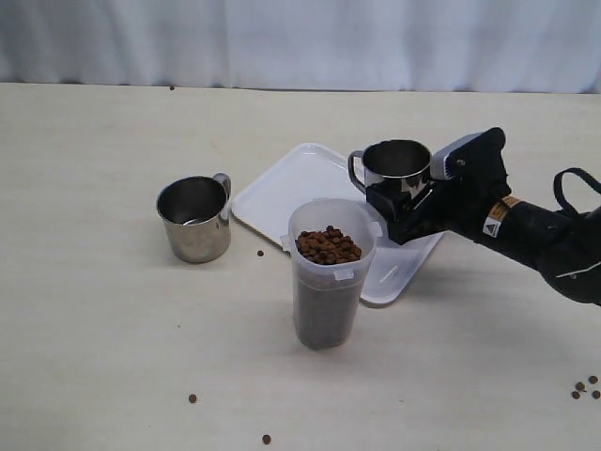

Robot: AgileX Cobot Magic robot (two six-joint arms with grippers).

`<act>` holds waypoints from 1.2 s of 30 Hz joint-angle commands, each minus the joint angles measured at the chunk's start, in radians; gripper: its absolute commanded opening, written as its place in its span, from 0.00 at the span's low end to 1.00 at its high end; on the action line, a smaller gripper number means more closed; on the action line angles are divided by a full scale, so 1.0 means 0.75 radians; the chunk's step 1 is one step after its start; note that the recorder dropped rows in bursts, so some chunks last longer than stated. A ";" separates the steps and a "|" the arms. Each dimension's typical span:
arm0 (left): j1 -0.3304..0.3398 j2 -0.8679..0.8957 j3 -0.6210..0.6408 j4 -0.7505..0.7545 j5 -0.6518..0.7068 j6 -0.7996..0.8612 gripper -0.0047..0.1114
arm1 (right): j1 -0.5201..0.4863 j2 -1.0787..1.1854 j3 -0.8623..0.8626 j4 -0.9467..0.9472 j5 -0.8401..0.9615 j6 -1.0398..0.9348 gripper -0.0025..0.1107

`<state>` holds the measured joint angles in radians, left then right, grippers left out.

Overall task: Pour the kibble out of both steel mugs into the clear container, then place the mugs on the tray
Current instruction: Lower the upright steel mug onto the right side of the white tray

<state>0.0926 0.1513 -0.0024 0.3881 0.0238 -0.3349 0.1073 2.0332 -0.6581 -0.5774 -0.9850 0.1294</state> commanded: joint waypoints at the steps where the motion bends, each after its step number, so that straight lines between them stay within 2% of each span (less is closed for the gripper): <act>1: 0.002 -0.009 0.003 0.000 -0.010 -0.004 0.04 | 0.000 0.032 -0.021 -0.009 -0.016 0.007 0.06; 25: 0.002 -0.009 0.003 0.000 -0.010 -0.004 0.04 | 0.000 0.109 -0.052 -0.009 -0.025 0.007 0.08; 31: 0.002 -0.009 0.003 0.000 -0.010 -0.004 0.04 | 0.000 0.109 -0.052 -0.009 -0.025 0.007 0.24; 35: 0.002 -0.009 0.003 0.000 -0.010 -0.004 0.04 | 0.000 0.109 -0.052 -0.009 -0.025 0.007 0.37; 36: 0.002 -0.009 0.003 0.000 -0.010 -0.004 0.04 | 0.000 0.109 -0.052 -0.009 -0.022 0.007 0.43</act>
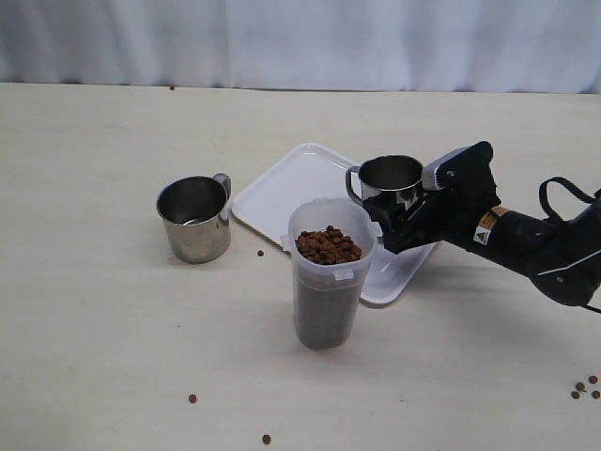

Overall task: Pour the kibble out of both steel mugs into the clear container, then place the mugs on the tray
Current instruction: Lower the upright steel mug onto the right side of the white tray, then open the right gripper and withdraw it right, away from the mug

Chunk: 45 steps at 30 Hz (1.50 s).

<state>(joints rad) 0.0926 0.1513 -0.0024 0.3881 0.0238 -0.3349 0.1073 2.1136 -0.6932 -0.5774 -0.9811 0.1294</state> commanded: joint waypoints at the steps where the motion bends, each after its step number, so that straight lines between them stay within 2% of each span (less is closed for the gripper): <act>1: 0.002 -0.009 0.003 0.000 -0.010 -0.004 0.04 | 0.000 0.002 -0.005 -0.009 -0.021 0.007 0.48; 7: 0.002 -0.009 0.003 0.000 -0.010 -0.004 0.04 | 0.000 0.002 -0.005 -0.009 0.004 -0.027 0.80; 11: 0.002 -0.009 0.003 -0.006 -0.010 -0.004 0.04 | 0.000 -0.006 -0.005 -0.009 0.011 -0.027 0.88; 14: 0.002 -0.009 0.003 -0.006 -0.010 -0.004 0.04 | 0.000 -0.087 0.002 -0.022 0.061 0.029 0.88; 22: 0.002 -0.009 0.003 -0.006 -0.010 -0.004 0.04 | 0.000 -0.234 0.005 -0.062 0.455 0.133 0.88; 40: 0.002 -0.009 0.003 -0.006 -0.010 -0.004 0.04 | 0.000 -0.556 0.217 -0.088 0.426 0.243 0.88; 45: 0.002 -0.009 0.003 -0.003 -0.010 -0.004 0.04 | 0.000 -0.709 0.274 -0.088 0.432 0.473 0.88</act>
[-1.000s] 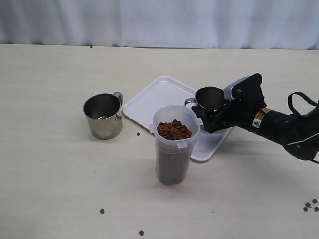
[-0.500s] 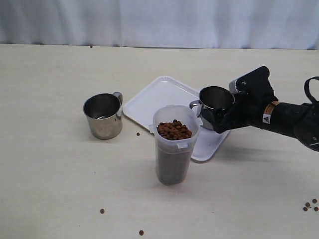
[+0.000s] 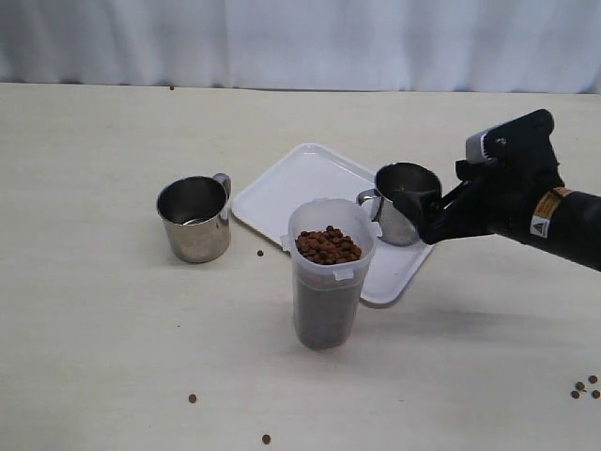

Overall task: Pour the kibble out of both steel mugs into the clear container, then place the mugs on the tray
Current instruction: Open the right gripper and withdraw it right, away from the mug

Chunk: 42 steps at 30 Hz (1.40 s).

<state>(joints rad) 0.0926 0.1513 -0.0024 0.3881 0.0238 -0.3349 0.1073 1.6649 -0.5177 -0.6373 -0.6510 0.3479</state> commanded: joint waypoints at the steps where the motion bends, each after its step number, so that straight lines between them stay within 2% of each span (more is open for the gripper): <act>1: 0.002 -0.009 0.003 -0.003 -0.010 -0.004 0.04 | 0.000 -0.141 0.050 -0.008 -0.003 0.252 0.88; 11: 0.002 -0.009 0.003 -0.003 -0.010 -0.004 0.04 | 0.000 -0.351 0.198 -0.008 0.033 0.369 0.88; 22: 0.002 -0.009 0.003 -0.003 -0.010 -0.004 0.04 | 0.000 -0.441 0.210 -0.008 0.098 0.623 0.86; 23: 0.002 -0.009 0.003 -0.003 -0.010 -0.004 0.04 | 0.000 -0.441 0.210 -0.008 0.114 0.664 0.83; 24: 0.002 -0.009 0.003 -0.003 -0.010 -0.004 0.04 | 0.000 -0.441 0.215 -0.027 0.169 0.781 0.65; 25: 0.002 -0.009 0.003 -0.003 -0.010 -0.004 0.04 | 0.000 -0.441 0.218 -0.052 0.188 0.833 0.55; 26: 0.002 -0.009 0.003 -0.006 -0.010 -0.004 0.04 | 0.000 -0.441 0.230 -0.160 0.207 0.878 0.24; 27: 0.002 -0.009 0.003 -0.006 -0.010 -0.004 0.04 | 0.000 -0.441 0.234 -0.206 0.196 0.883 0.12; 28: 0.002 -0.009 0.003 -0.006 -0.010 -0.004 0.04 | 0.000 -0.441 0.244 -0.261 0.195 0.902 0.07; 34: 0.002 -0.009 0.003 -0.006 -0.010 -0.004 0.04 | 0.000 -0.441 0.329 -0.288 0.446 0.901 0.07; 42: 0.002 -0.009 0.003 -0.006 -0.010 -0.004 0.04 | 0.000 -0.551 0.436 -0.228 0.551 0.681 0.06</act>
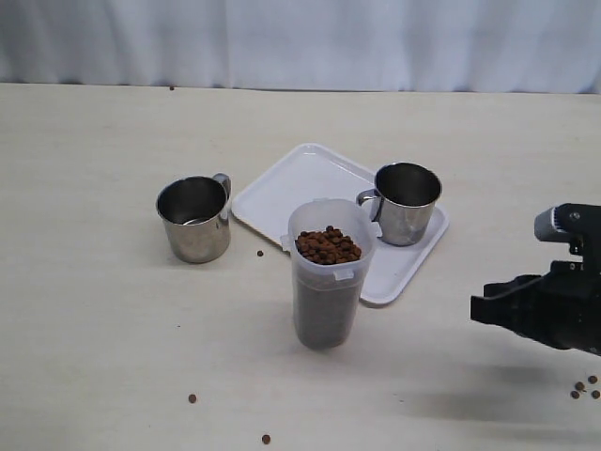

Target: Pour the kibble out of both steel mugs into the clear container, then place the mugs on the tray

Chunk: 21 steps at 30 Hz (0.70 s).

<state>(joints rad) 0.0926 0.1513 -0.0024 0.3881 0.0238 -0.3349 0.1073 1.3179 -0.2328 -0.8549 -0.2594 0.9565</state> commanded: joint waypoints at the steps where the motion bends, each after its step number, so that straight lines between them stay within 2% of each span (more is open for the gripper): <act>1: 0.002 -0.009 0.003 -0.006 -0.010 -0.004 0.04 | 0.000 -0.130 0.080 0.118 0.029 -0.182 0.06; 7: 0.002 -0.009 0.003 -0.006 -0.010 -0.004 0.04 | 0.000 -0.454 0.223 0.364 -0.003 -0.395 0.06; 13: 0.002 -0.009 0.003 -0.004 -0.010 -0.004 0.04 | 0.000 -0.889 0.310 0.484 -0.021 -0.398 0.06; 21: 0.002 -0.009 0.003 -0.004 -0.010 -0.004 0.04 | 0.000 -1.534 0.310 0.542 0.392 -0.378 0.06</act>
<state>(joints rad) 0.0926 0.1513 -0.0024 0.3881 0.0238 -0.3349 0.1073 0.2959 -0.0046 -0.4760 -0.0469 0.6721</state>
